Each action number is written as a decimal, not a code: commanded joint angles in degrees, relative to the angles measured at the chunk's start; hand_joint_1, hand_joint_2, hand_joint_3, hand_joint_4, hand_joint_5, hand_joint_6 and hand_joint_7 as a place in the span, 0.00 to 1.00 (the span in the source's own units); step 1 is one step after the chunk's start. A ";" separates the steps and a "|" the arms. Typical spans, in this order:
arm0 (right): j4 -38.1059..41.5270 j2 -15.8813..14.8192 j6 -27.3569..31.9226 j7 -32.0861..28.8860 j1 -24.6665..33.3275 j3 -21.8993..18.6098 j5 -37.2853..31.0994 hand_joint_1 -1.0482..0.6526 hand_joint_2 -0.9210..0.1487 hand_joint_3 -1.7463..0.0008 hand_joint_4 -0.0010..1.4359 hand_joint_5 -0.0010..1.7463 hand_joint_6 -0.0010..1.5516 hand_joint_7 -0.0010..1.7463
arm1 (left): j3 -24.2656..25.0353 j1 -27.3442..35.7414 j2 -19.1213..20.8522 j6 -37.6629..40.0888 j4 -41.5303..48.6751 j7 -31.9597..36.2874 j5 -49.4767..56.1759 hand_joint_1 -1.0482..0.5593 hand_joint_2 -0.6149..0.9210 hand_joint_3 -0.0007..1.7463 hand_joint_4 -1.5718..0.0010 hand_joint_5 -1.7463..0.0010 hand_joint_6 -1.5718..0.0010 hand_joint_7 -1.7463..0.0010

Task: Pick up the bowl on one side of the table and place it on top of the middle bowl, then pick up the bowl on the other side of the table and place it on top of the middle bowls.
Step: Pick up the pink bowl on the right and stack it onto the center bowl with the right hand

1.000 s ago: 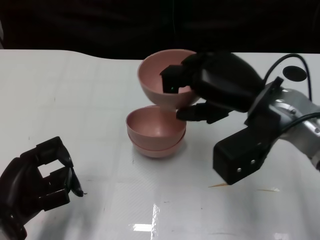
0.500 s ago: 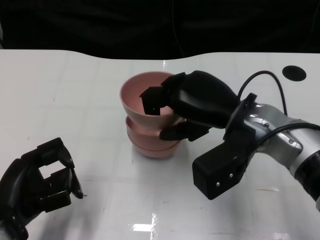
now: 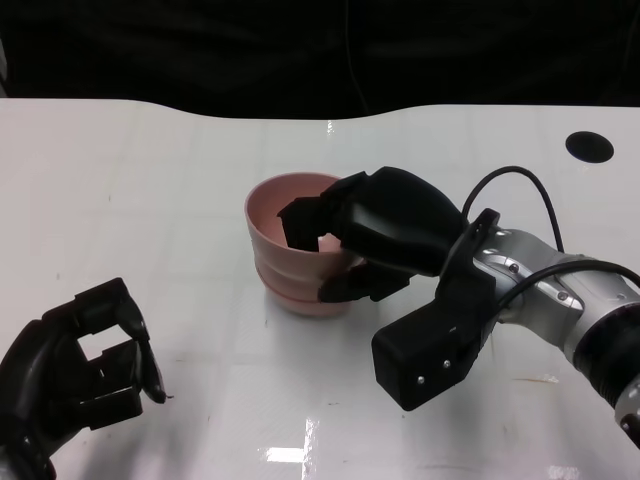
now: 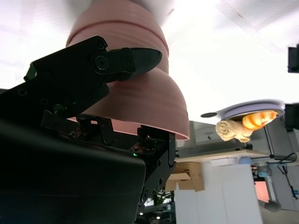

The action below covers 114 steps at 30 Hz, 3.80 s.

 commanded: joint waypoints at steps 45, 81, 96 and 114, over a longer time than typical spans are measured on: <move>17.17 3.19 -0.71 -9.68 -7.59 7.96 -3.76 0.45 0.00 0.86 0.57 1.00 0.36 0.98 | -0.51 0.45 -0.45 -0.31 -1.13 0.39 0.89 0.78 0.85 0.88 0.41 0.00 0.51 0.00; 19.24 6.01 8.97 4.89 -8.71 8.44 -2.47 0.01 0.00 0.57 0.00 0.00 0.01 0.00 | -0.05 0.22 -0.79 2.86 -2.38 2.31 0.64 0.79 0.85 0.85 0.48 0.00 0.51 0.00; 18.86 5.26 10.79 2.43 -8.28 11.11 -5.41 0.02 0.00 0.51 0.00 0.00 0.00 0.00 | 0.27 -0.36 -0.73 2.62 -0.95 1.39 -0.10 0.79 0.86 0.84 0.52 0.00 0.51 0.00; 19.05 4.55 12.54 -2.83 -7.97 12.75 -7.56 0.03 0.00 0.47 0.00 0.00 0.00 0.00 | -0.16 -0.44 -0.74 1.79 -0.59 1.88 0.64 0.78 0.85 0.85 0.49 0.00 0.51 0.00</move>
